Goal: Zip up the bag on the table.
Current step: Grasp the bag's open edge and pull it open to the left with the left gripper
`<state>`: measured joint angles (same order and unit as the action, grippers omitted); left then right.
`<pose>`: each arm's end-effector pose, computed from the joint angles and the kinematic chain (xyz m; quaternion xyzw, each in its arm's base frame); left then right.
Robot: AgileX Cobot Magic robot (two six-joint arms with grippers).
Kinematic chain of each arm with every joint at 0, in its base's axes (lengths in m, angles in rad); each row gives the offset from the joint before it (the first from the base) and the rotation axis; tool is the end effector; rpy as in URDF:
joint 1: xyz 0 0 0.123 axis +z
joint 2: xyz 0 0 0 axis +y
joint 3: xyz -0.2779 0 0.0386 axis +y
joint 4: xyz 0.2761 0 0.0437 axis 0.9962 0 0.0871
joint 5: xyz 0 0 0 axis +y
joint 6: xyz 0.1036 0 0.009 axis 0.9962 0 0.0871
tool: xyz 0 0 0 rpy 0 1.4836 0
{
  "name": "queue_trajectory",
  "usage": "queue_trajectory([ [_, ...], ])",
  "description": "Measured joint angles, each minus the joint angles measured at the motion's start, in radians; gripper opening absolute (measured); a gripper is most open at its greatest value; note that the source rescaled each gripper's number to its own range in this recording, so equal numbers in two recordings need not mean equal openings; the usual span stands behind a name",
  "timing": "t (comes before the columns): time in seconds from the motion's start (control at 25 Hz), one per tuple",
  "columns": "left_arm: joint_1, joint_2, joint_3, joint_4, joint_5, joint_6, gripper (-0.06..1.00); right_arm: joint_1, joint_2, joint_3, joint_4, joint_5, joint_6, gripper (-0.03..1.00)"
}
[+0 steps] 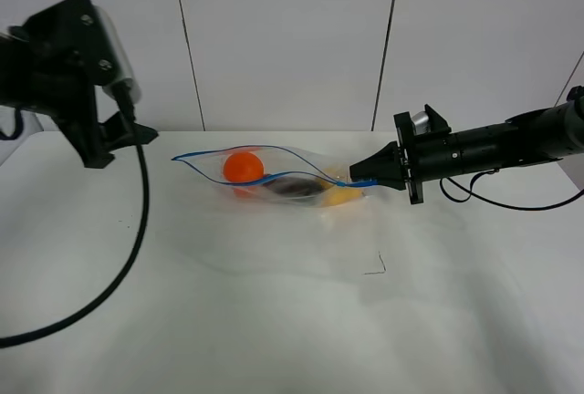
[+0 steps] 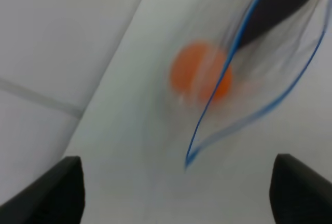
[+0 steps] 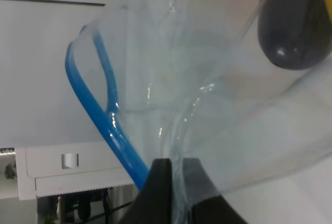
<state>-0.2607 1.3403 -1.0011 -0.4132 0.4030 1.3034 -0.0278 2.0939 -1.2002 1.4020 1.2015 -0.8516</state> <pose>0.3168 -0.1015 0.2916 0.5238 0.7171 0.0806 0.4527 0.3960 0.0846 0.1183 0.0291 0.8268 0.5562 0.0785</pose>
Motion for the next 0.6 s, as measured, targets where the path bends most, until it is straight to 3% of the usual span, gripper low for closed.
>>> queue_trajectory([
  [0.32,-0.314,0.147,0.000,-0.006,-0.255,-0.002,1.00,0.000,0.000,0.000,0.001,0.000,0.000,0.00],
  [0.52,-0.463,0.251,0.000,-0.007,-0.411,-0.002,1.00,0.000,0.000,0.000,0.001,0.000,0.000,0.00],
  [0.6,-0.514,0.299,0.000,-0.008,-0.524,-0.003,1.00,0.000,0.000,0.000,0.001,0.000,0.000,0.00],
])
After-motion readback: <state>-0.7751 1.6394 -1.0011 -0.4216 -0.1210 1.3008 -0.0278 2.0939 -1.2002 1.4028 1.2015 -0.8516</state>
